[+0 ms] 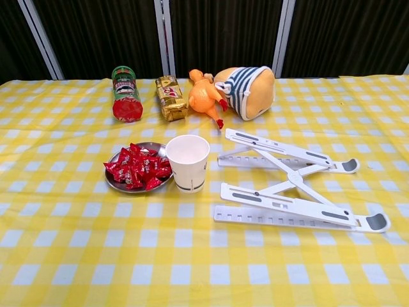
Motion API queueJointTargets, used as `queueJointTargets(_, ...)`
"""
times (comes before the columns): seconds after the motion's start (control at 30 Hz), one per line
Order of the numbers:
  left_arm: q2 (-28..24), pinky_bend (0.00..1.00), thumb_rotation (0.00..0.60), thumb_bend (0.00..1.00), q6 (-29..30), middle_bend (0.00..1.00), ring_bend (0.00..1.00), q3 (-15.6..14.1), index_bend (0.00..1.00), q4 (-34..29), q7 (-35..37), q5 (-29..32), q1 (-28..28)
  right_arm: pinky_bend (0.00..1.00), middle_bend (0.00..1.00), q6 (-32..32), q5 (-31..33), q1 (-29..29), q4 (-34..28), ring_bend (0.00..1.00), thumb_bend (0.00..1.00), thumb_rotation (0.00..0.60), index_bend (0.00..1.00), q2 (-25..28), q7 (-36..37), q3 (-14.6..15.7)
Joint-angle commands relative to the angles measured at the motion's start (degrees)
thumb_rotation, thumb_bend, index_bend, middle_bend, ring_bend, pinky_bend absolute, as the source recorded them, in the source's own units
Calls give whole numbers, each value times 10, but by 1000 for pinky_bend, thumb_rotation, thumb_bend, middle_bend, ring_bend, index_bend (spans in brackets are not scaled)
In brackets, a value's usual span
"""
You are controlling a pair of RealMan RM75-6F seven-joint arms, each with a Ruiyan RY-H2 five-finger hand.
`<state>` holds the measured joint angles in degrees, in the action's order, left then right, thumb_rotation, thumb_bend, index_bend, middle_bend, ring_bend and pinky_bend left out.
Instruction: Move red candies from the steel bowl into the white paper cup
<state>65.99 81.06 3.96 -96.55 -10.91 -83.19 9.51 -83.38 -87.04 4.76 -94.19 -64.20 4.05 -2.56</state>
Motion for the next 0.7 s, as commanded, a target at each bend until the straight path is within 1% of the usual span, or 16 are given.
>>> queueJointTargets(0.03, -10, 299, 600, 150, -29, 22, 173, 16, 6, -23, -32, 18, 24, 0, 0, 2, 1, 1, 0, 0, 412, 600, 0, 1, 1, 0)
queueJointTargets(0.13, -8, 607, 600, 153, -60, 110, 526, 41, 51, -36, -79, 40, 58, 0, 0, 2, 2, 1, -3, 0, 411, 600, 0, 3, 4, -1)
queueJointTargets(0.17, -5, 663, 600, 153, -74, 118, 588, 49, 57, -40, -91, 52, 71, 0, 0, 2, 2, 1, -3, 0, 411, 600, 0, 3, 4, -1)
queueJointTargets(0.2, -3, 739, 600, 153, -91, 120, 671, 56, 60, -46, -102, 67, 84, 0, 0, 2, 2, 1, -3, 0, 411, 600, 0, 3, 4, -1)
queueJointTargets(0.23, 0, 780, 600, 153, -113, 117, 714, 64, 61, -55, -114, 86, 99, 0, 0, 3, 3, 1, -4, 0, 412, 600, 0, 3, 4, -1)
queueJointTargets(0.33, 6, 836, 600, 154, -167, 106, 777, 82, 61, -77, -152, 139, 142, 0, 0, 4, 5, 2, -5, 0, 412, 600, 0, 5, 6, -2)
queueJointTargets(0.43, 20, 839, 600, 153, -200, 104, 785, 92, 61, -85, -205, 182, 182, 0, 0, 4, 6, 1, -5, 0, 412, 600, 0, 6, 11, -3)
queueJointTargets(0.53, 40, 850, 600, 155, -229, 118, 801, 93, 69, -89, -255, 232, 218, 0, 0, 5, 8, 2, -6, 0, 412, 600, 0, 9, 18, -4)
queueJointTargets(0.7, 74, 867, 600, 158, -250, 139, 824, 88, 109, -86, -319, 323, 269, 0, 0, 8, 9, 3, -8, 0, 412, 600, 0, 12, 28, -5)
